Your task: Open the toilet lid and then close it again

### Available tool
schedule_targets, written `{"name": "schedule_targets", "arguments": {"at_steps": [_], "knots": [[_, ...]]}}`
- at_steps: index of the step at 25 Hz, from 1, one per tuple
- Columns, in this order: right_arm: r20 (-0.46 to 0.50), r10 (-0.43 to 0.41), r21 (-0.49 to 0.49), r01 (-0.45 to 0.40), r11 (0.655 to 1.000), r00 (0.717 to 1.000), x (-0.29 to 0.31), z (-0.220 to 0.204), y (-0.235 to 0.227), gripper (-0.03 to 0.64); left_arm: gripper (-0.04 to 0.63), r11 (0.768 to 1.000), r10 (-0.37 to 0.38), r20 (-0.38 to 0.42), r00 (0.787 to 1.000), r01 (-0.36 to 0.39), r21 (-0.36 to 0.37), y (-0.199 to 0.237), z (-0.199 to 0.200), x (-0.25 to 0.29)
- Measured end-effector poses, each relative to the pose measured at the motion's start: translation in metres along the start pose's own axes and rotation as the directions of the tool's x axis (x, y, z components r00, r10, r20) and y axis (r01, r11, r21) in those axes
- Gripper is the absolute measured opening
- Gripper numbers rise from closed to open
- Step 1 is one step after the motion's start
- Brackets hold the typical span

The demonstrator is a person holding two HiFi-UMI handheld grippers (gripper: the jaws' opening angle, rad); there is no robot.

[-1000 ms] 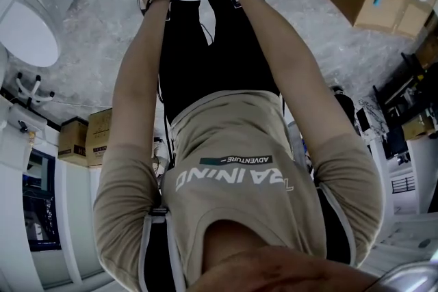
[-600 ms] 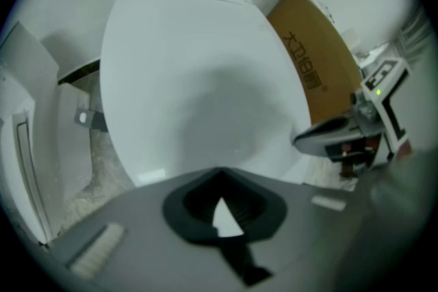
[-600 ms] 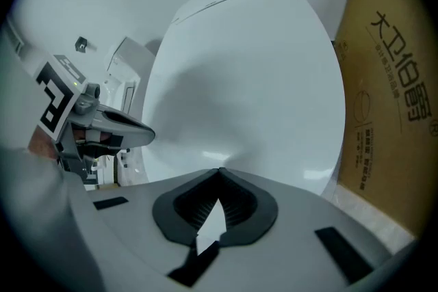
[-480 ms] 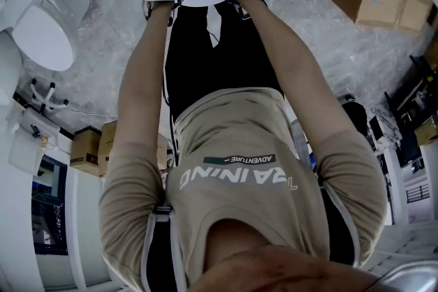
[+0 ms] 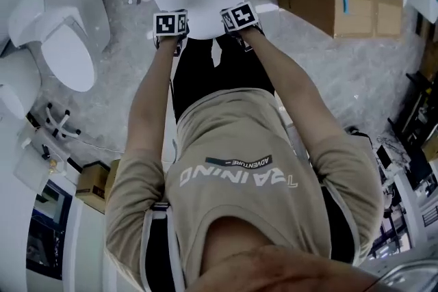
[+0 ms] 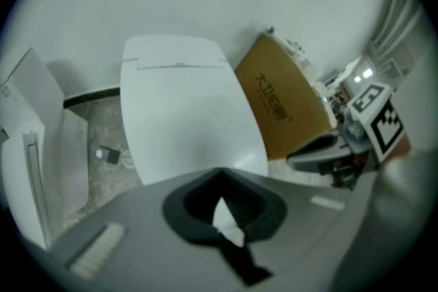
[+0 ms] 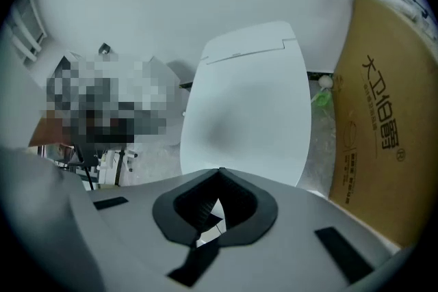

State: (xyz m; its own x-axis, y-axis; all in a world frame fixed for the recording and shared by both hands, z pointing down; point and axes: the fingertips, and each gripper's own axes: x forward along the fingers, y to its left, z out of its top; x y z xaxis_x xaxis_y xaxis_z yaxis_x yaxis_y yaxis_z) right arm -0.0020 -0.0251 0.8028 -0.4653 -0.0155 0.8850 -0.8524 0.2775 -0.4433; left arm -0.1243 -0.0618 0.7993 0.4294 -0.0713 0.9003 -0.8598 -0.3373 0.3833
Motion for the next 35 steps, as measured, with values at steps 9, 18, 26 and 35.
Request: {"name": "schedule_targets", "arguments": {"at_steps": [9, 18, 26, 35], "knots": [[0.379, -0.020, -0.019, 0.029, 0.999, 0.925, -0.114, 0.108, 0.038, 0.011, 0.002, 0.989, 0.037, 0.334, 0.942, -0.081, 0.120, -0.034, 0.123, -0.124], [0.689, 0.015, -0.171, 0.142, 0.975, 0.725, -0.265, 0.212, 0.077, 0.011, 0.002, 0.969, 0.000, 0.671, 0.741, -0.165, 0.182, -0.089, 0.227, -0.271], [0.801, 0.119, -0.313, 0.241, 0.918, 0.587, -0.374, 0.244, 0.113, 0.011, 0.002, 0.916, -0.074, 0.820, 0.567, -0.287, 0.281, -0.155, 0.279, -0.375], [0.913, 0.205, -0.329, 0.338, 0.882, 0.353, -0.489, 0.280, 0.151, 0.011, 0.002, 0.873, -0.079, 0.926, 0.369, -0.423, 0.243, -0.176, 0.303, -0.467]]}}
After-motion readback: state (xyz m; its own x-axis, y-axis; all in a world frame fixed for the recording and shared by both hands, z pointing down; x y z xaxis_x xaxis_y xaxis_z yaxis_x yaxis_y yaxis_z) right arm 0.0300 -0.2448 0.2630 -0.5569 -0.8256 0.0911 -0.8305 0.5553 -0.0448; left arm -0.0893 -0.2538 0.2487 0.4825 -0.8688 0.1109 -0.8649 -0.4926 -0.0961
